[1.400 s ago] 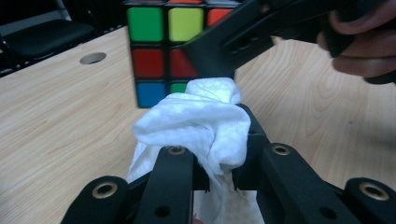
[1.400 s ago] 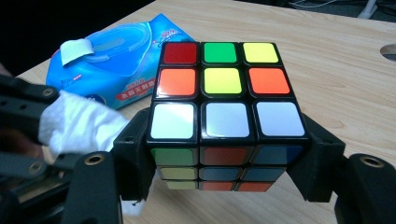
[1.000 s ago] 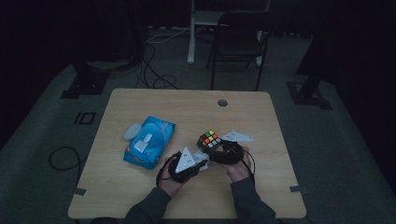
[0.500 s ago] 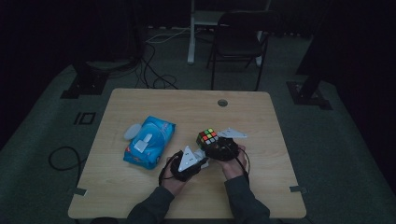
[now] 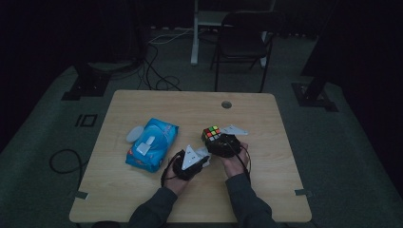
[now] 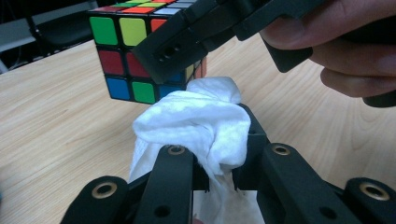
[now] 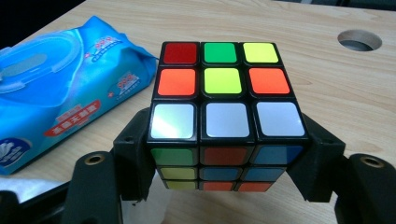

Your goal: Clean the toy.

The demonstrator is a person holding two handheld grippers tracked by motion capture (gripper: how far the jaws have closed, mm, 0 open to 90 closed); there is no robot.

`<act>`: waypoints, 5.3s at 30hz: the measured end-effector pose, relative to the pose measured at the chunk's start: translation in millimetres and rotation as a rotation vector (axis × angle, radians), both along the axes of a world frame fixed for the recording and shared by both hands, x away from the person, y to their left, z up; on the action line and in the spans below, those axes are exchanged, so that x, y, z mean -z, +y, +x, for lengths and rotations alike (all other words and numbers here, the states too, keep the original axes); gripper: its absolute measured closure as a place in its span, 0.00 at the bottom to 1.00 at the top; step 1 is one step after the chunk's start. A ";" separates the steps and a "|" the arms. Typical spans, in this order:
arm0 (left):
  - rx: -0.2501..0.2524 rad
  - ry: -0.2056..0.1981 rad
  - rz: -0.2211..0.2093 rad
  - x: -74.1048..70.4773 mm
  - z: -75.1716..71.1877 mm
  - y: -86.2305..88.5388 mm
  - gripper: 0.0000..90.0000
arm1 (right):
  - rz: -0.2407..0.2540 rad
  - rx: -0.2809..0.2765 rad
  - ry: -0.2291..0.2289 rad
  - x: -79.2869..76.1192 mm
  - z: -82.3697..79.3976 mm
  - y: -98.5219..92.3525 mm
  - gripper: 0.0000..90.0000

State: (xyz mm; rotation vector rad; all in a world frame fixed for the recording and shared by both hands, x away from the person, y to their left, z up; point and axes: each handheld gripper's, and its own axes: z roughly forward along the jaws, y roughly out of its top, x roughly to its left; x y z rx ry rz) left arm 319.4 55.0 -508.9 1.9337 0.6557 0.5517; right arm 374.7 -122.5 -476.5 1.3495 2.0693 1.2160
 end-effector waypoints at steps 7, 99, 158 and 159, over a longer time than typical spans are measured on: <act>-0.017 0.002 0.012 2.1 7.4 -4.8 0.90 | 0.016 0.027 0.011 3.8 6.8 7.5 0.38; -0.099 0.004 -0.050 11.9 20.9 -20.3 0.89 | 0.137 0.022 0.056 1.8 4.9 12.9 0.38; -0.086 0.012 -0.069 12.7 26.2 -23.7 0.89 | 0.143 0.023 0.051 0.1 4.5 12.8 0.38; -0.085 0.013 -0.068 12.7 26.4 -23.7 0.89 | 0.143 0.023 0.051 0.1 4.5 12.8 0.38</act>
